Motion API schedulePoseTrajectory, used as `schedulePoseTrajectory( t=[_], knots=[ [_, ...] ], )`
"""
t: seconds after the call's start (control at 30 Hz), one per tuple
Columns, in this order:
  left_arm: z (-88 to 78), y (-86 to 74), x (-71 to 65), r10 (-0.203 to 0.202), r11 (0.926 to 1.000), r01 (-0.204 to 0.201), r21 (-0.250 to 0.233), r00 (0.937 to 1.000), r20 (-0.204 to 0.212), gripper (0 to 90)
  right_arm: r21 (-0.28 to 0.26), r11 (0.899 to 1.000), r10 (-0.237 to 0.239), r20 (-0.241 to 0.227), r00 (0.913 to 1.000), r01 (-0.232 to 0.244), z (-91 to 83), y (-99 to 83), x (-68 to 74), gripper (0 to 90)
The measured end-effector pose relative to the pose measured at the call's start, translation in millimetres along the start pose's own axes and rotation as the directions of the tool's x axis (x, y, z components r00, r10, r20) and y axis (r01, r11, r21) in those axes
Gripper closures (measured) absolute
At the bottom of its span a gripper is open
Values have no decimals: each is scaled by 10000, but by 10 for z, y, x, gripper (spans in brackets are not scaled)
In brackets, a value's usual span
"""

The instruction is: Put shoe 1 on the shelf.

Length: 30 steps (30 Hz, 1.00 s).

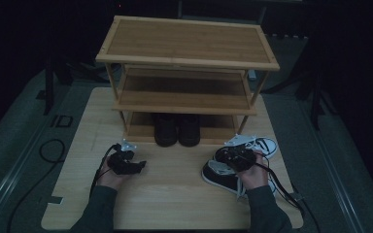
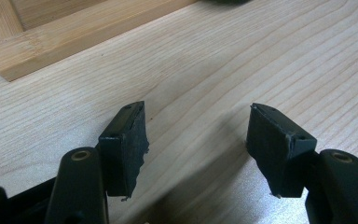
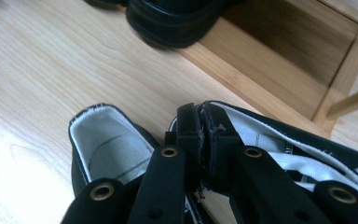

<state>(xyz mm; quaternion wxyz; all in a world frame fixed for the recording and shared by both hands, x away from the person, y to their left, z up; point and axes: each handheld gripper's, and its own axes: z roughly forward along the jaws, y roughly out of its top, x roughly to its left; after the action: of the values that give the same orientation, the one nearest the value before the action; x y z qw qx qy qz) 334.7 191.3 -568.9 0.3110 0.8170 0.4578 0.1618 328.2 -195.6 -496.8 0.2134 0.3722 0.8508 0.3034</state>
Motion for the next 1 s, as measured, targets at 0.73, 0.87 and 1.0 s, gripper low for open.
schedulePoseTrajectory(
  t=[0.73, 0.87, 1.0],
  knots=[
    [-10, -9, 19, -97, 10000, 97, -21, 9999, 131, 386, -484, 9937, -1054, -913, 9902, 1013, 16, 283, 403, 883],
    [-8, -9, 12, -84, 10000, 84, -28, 9999, 96, 385, -377, 9970, -698, -548, 9961, 678, -1, 218, 303, 803],
    [-8, -10, 9, -85, 10000, 85, -28, 9999, 79, 386, -197, 9995, -255, -152, 9996, 252, -5, 146, 208, 716]
  ],
)
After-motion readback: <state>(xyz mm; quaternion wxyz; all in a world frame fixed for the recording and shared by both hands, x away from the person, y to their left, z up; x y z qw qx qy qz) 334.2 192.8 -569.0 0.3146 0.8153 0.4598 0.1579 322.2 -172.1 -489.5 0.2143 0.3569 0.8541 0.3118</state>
